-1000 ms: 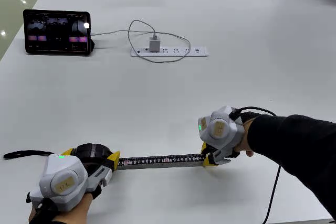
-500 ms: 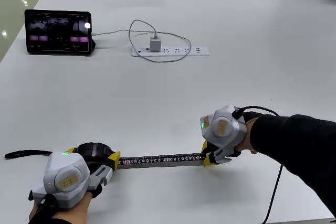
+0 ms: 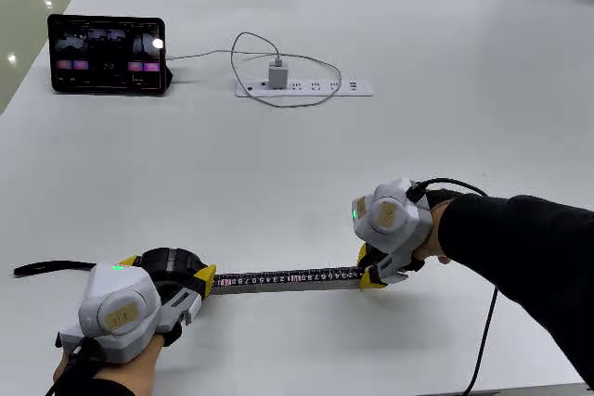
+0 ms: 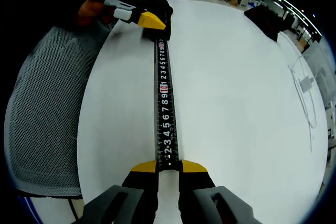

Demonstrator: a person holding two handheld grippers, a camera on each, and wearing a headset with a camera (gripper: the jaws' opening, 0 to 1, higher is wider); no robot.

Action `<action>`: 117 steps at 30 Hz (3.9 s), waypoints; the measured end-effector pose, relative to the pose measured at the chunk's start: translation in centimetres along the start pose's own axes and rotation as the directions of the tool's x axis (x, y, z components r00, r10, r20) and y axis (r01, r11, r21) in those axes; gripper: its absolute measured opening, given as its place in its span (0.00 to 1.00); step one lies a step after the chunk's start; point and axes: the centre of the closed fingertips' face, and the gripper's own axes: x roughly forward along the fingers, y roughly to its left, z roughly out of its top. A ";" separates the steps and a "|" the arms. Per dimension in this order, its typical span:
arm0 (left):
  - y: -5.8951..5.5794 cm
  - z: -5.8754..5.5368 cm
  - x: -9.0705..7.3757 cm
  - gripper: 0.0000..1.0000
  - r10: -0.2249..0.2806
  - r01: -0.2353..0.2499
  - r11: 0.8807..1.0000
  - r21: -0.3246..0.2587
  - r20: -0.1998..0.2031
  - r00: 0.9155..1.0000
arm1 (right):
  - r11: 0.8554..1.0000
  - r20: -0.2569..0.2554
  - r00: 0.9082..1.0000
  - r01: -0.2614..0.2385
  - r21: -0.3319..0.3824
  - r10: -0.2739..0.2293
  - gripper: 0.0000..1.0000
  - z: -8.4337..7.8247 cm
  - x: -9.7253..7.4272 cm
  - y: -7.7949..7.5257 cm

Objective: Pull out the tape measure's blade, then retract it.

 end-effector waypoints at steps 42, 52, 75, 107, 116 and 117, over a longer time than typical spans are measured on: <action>-0.1 0.0 -0.1 0.61 -0.020 0.020 1.000 0.020 0.009 1.000 | 1.000 0.010 1.000 0.018 -0.016 -0.018 0.10 1.2 0.5 -0.1; -0.1 0.0 -0.1 0.61 -0.020 0.020 1.000 0.019 0.009 1.000 | 1.000 0.006 1.000 0.008 0.005 -0.008 0.10 1.5 0.6 -0.1; -0.1 0.0 -0.1 0.61 -0.021 0.020 1.000 0.022 0.010 1.000 | 1.000 -0.017 1.000 0.024 -0.013 -0.024 0.10 2.0 0.9 -0.1; -0.1 0.0 0.0 0.61 -0.024 0.024 0.999 0.026 0.006 1.000 | 1.000 -0.014 1.000 0.014 -0.014 -0.014 0.10 3.2 1.2 -0.1; -0.1 0.0 -0.1 0.61 -0.024 0.024 0.999 0.027 0.005 1.000 | 1.000 -0.004 1.000 0.011 -0.003 -0.011 0.10 3.6 1.3 0.0; -0.1 0.0 -0.1 0.61 -0.024 0.024 0.999 0.028 0.005 1.000 | 1.000 -0.008 1.000 0.011 -0.009 -0.011 0.10 3.6 1.3 0.0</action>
